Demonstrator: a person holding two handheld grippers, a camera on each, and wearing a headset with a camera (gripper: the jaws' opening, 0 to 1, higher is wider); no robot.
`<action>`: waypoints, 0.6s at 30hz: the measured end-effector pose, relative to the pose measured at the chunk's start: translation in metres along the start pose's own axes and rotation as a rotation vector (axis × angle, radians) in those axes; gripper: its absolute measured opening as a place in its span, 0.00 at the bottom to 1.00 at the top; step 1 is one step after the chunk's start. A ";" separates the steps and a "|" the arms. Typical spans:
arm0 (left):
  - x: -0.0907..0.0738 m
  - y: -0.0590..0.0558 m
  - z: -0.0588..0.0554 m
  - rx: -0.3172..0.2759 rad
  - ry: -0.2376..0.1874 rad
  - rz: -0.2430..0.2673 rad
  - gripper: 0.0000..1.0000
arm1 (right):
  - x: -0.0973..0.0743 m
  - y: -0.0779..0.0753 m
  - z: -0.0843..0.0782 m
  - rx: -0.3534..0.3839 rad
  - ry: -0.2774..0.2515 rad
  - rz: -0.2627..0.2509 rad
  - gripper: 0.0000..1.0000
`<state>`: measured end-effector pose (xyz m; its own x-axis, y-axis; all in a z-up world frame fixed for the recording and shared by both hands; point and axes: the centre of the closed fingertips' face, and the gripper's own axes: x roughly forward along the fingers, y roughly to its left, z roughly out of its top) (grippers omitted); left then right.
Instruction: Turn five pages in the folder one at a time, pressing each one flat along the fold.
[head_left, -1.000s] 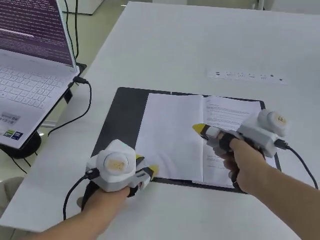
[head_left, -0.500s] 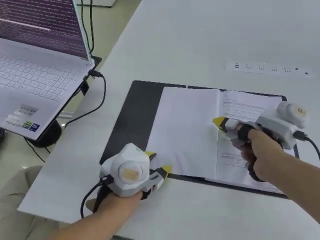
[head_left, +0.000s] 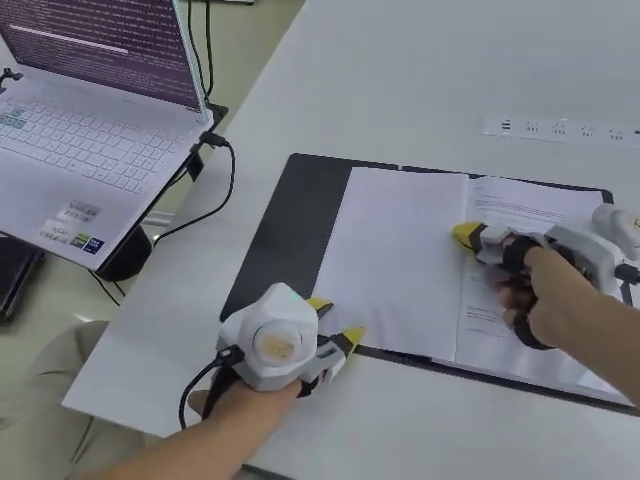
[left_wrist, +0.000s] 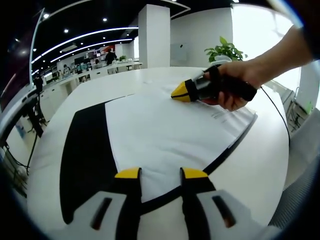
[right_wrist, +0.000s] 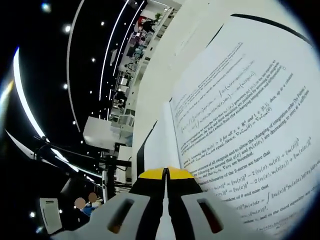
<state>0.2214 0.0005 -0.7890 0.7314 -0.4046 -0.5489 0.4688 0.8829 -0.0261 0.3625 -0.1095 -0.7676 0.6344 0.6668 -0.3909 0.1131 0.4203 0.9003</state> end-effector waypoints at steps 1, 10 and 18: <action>0.000 0.000 0.000 0.000 0.000 0.000 0.30 | 0.001 0.000 0.001 0.016 -0.001 0.003 0.00; 0.000 -0.001 -0.001 0.006 0.000 -0.003 0.30 | 0.014 0.005 0.013 0.085 -0.028 0.013 0.00; 0.000 -0.002 0.000 0.006 -0.002 -0.003 0.30 | 0.027 0.007 0.030 0.119 -0.059 0.011 0.00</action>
<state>0.2204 -0.0012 -0.7891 0.7310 -0.4074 -0.5475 0.4738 0.8803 -0.0224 0.4033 -0.1064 -0.7661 0.6795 0.6321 -0.3724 0.1939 0.3347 0.9221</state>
